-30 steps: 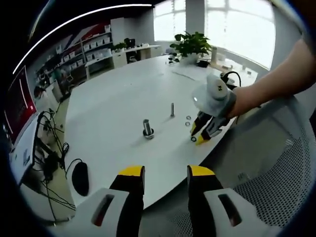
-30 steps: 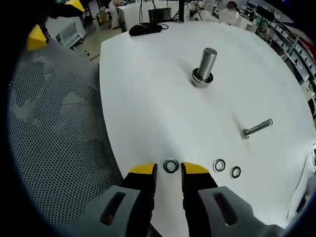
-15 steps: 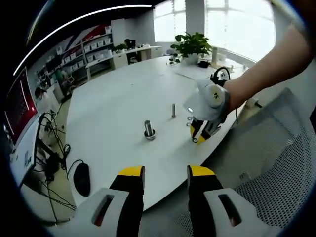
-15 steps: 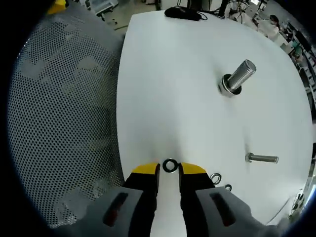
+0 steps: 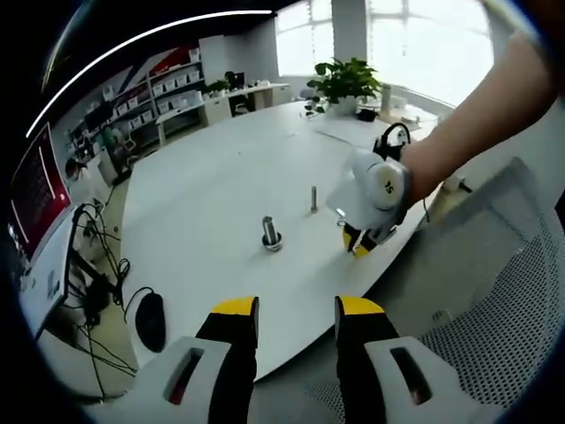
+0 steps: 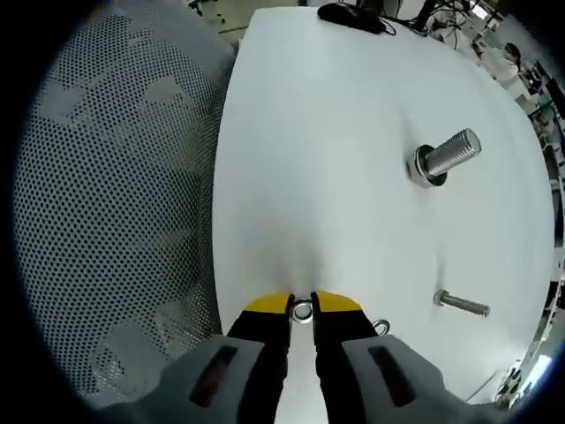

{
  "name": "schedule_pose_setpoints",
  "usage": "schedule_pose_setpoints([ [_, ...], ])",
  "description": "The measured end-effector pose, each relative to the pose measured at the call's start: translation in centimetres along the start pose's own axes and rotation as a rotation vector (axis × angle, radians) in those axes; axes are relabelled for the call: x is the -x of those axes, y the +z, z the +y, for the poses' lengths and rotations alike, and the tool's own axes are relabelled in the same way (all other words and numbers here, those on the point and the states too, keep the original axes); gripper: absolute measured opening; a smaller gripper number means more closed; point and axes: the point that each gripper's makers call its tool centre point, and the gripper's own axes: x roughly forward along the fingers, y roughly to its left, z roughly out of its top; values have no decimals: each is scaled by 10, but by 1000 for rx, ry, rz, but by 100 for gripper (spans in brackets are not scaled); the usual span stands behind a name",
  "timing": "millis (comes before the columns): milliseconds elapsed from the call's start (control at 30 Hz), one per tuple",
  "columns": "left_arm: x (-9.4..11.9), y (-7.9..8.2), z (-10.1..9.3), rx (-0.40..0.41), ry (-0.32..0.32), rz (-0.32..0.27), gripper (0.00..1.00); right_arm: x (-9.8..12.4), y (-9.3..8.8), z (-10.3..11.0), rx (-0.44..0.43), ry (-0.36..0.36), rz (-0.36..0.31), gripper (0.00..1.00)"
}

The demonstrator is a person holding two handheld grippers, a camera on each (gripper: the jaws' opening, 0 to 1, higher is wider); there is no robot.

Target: Place the washer onto the threaded stud by aligning its center hole with the stud, sliding it down to the base, and recovering from edge contact or off-axis alignment until the washer reaches the visible bottom stop.

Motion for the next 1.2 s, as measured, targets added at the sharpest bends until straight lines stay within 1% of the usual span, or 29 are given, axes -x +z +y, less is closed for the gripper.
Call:
schedule_pose_setpoints([
  [33, 0, 0, 0, 1, 1, -1, 32, 0, 0, 0, 6, 0, 5, 12],
  [100, 0, 0, 1, 1, 3, -2, 32, 1, -1, -2, -9, 6, 6, 12],
  [167, 1, 1, 1, -1, 4, -4, 32, 1, -1, -2, -59, 32, -14, 13],
  [200, 1, 0, 0, -2, 4, -3, 32, 1, 0, 0, -78, 66, -40, 14],
  [233, 1, 0, 0, -3, 4, -3, 32, 2, -1, 0, -80, 73, -55, 14],
  [267, 1, 0, 0, -6, 4, -3, 32, 3, -1, 2, -61, 97, -79, 16],
  [300, 1, 0, 0, -8, 4, -4, 32, 4, -2, 3, -62, 104, -88, 17],
  [400, 1, 1, 0, -13, 8, -8, 32, 5, -16, 1, -42, 91, -78, 18],
  [467, 2, 2, 1, -13, 11, -11, 32, 5, -20, 0, -43, 80, -83, 18],
  [567, 2, 3, 1, -13, 16, -17, 32, 6, -19, 2, -62, 63, -124, 19],
  [667, 3, 3, 2, -13, 19, -20, 32, 6, -18, 0, -65, 49, -131, 18],
  [733, 3, 3, 2, -16, 21, -20, 32, 5, -18, 1, -64, 36, -130, 18],
  [833, 3, 4, 2, -16, 23, -23, 32, 5, -17, 2, -33, 24, -112, 18],
  [1067, 3, 3, 3, -18, 28, -20, 32, 4, -16, 1, -31, 24, -48, 18],
  [1200, 3, 4, 4, -16, 30, -21, 32, 3, -17, 1, -31, 22, -30, 18],
])
